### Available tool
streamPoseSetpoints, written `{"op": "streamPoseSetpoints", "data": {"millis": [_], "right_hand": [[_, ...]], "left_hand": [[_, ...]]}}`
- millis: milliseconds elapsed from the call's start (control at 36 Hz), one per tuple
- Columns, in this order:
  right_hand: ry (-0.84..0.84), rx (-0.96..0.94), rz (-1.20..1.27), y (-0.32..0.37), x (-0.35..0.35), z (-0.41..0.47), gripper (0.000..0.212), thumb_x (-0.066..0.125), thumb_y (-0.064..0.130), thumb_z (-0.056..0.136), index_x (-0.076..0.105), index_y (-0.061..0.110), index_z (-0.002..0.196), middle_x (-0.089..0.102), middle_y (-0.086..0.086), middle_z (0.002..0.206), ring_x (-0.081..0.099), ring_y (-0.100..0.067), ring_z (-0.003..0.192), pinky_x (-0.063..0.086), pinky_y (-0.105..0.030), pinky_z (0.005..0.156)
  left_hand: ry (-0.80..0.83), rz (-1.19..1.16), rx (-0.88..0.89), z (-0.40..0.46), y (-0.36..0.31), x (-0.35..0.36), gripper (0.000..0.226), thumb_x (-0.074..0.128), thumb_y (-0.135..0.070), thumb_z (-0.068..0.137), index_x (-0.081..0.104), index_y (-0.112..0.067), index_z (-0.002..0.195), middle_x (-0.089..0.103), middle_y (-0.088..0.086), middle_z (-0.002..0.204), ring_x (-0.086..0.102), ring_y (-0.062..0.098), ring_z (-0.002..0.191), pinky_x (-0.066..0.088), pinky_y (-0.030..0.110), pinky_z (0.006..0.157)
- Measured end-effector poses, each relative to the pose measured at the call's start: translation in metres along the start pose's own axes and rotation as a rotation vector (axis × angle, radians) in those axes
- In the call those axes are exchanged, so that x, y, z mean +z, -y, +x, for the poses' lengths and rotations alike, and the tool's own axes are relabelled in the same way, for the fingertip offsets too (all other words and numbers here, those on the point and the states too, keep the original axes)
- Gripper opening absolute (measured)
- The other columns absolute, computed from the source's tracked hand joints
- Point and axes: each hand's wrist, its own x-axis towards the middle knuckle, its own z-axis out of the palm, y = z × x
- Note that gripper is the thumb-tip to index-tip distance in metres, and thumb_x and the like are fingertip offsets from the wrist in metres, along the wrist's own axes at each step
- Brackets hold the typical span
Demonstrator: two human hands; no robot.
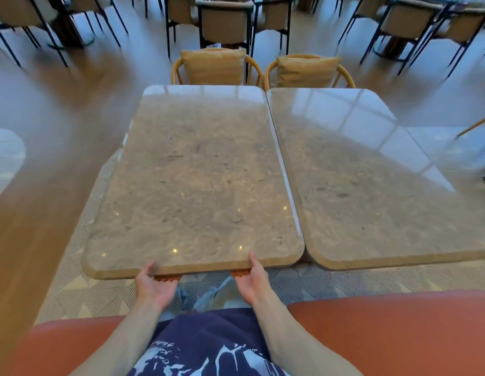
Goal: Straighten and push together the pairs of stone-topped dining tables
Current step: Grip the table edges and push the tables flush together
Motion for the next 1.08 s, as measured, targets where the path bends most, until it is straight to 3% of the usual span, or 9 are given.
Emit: {"op": "streamPoseSetpoints", "data": {"millis": [222,333,472,583,694,806,889,1028,1083], "right_hand": [[-0.022,0.011,0.0,-0.001,-0.002,0.002,0.048,0.054,0.026,0.101,0.043,0.002,0.142,0.056,-0.026,0.134,0.055,-0.039,0.121,0.041,-0.049,0.111],[-0.039,0.004,-0.016,-0.002,0.0,0.005,0.047,0.052,0.027,0.102,0.046,0.001,0.141,0.057,-0.024,0.135,0.055,-0.037,0.124,0.041,-0.047,0.111],[-0.063,0.013,-0.034,-0.002,0.002,0.004,0.047,0.05,0.029,0.103,0.048,0.001,0.14,0.058,-0.023,0.135,0.055,-0.036,0.125,0.04,-0.046,0.112],[-0.092,0.034,-0.038,-0.002,0.003,0.004,0.048,0.051,0.029,0.102,0.048,-0.001,0.14,0.059,-0.023,0.134,0.056,-0.037,0.125,0.039,-0.047,0.113],[-0.127,0.067,-0.036,-0.004,0.003,0.004,0.048,0.05,0.034,0.103,0.053,0.0,0.137,0.061,-0.023,0.133,0.056,-0.037,0.125,0.039,-0.048,0.114],[-0.154,0.063,-0.023,-0.003,0.006,0.001,0.047,0.05,0.034,0.103,0.054,0.002,0.136,0.062,-0.021,0.133,0.06,-0.034,0.118,0.048,-0.043,0.098],[-0.171,0.074,-0.009,-0.001,0.008,-0.001,0.048,0.05,0.036,0.102,0.053,0.002,0.137,0.06,-0.021,0.136,0.056,-0.034,0.126,0.044,-0.043,0.108],[-0.175,0.096,-0.121,0.004,0.008,-0.003,0.054,0.048,0.04,0.103,0.048,0.003,0.141,0.059,-0.022,0.136,0.056,-0.036,0.125,0.043,-0.046,0.109],[-0.217,0.119,-0.353,0.012,0.005,-0.006,0.054,0.049,0.045,0.101,0.048,0.003,0.135,0.061,-0.027,0.127,0.062,-0.04,0.113,0.052,-0.048,0.095]], "left_hand": [[-0.007,-0.032,-0.026,0.0,-0.001,-0.001,0.029,0.053,-0.02,0.094,0.053,-0.01,0.121,0.056,0.017,0.133,0.055,0.032,0.121,0.039,0.045,0.112],[-0.016,-0.042,-0.046,-0.005,-0.001,0.002,0.018,0.051,-0.017,0.093,0.053,-0.01,0.109,0.056,0.014,0.129,0.055,0.029,0.119,0.044,0.044,0.101],[-0.011,-0.086,-0.059,-0.01,-0.001,0.004,0.02,0.049,-0.016,0.093,0.052,-0.01,0.111,0.053,0.013,0.132,0.051,0.028,0.127,0.04,0.042,0.109],[-0.005,-0.099,-0.064,-0.016,-0.001,0.008,0.023,0.054,-0.01,0.077,0.053,-0.011,0.1,0.053,0.013,0.13,0.051,0.029,0.126,0.039,0.043,0.109],[-0.018,-0.11,-0.083,-0.014,-0.002,0.005,0.03,0.056,-0.012,0.066,0.052,-0.011,0.096,0.057,0.011,0.115,0.051,0.029,0.121,0.04,0.042,0.104],[-0.051,-0.121,-0.095,-0.006,-0.004,0.002,0.028,0.055,-0.013,0.065,0.051,-0.012,0.092,0.057,0.009,0.105,0.051,0.028,0.119,0.034,0.04,0.115],[-0.078,-0.123,-0.112,-0.001,-0.005,-0.002,0.034,0.057,-0.014,0.061,0.053,-0.013,0.095,0.058,0.01,0.114,0.052,0.028,0.122,0.035,0.041,0.116],[-0.136,0.003,-0.12,0.008,-0.009,-0.003,0.031,0.059,-0.014,0.075,0.056,-0.01,0.106,0.059,0.012,0.12,0.06,0.026,0.103,0.04,0.042,0.111],[-0.226,0.347,-0.126,0.01,-0.012,-0.009,0.029,0.054,-0.03,0.094,0.058,-0.004,0.104,0.065,0.021,0.107,0.065,0.033,0.091,0.052,0.047,0.093]]}}
